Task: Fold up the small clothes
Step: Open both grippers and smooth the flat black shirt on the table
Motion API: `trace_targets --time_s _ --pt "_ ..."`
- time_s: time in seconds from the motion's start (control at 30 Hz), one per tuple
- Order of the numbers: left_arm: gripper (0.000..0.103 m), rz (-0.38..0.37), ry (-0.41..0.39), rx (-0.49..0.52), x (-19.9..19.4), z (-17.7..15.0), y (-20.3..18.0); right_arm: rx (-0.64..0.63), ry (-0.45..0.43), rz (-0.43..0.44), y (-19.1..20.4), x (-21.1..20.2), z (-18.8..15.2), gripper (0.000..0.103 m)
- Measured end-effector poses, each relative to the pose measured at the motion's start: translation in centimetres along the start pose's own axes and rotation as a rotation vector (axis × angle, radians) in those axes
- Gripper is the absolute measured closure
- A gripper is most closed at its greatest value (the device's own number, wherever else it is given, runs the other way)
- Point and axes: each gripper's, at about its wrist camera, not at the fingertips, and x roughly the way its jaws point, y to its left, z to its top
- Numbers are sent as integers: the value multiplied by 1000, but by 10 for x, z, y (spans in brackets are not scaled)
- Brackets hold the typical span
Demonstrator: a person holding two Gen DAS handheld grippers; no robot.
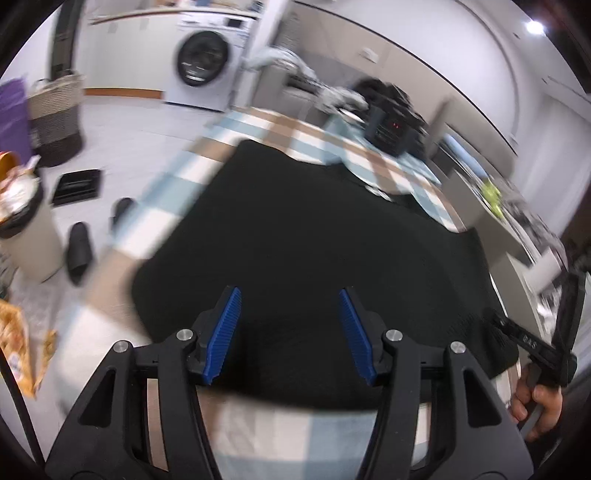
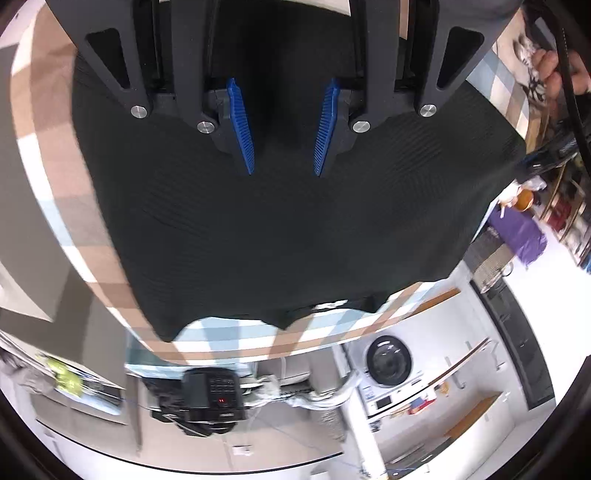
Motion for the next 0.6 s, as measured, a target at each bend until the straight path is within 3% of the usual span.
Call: trace_targets --time_s 0.07,0.17,0.23,0.3,0.4,0.5,0.6 --pt "51 -26 43 38 22 0 -15 -37 31 -8 7 10 1 65" --pt "51 -3 81 76 46 -5 -27 -58 75 -68 1 23 -2 65" --pt "51 29 90 103 56 -8 -28 -10 64 -136 -19 21 -3 65" --pt "51 13 76 114 54 -12 -25 52 51 -172 -40 16 -4 68" --pt "51 -4 77 98 50 -13 -17 100 50 -121 -54 10 0 71" --pt "51 3 87 85 51 -9 -16 69 36 -141 -46 10 6 67" --pt "51 9 87 75 53 -5 -21 39 33 -93 -31 15 10 65"
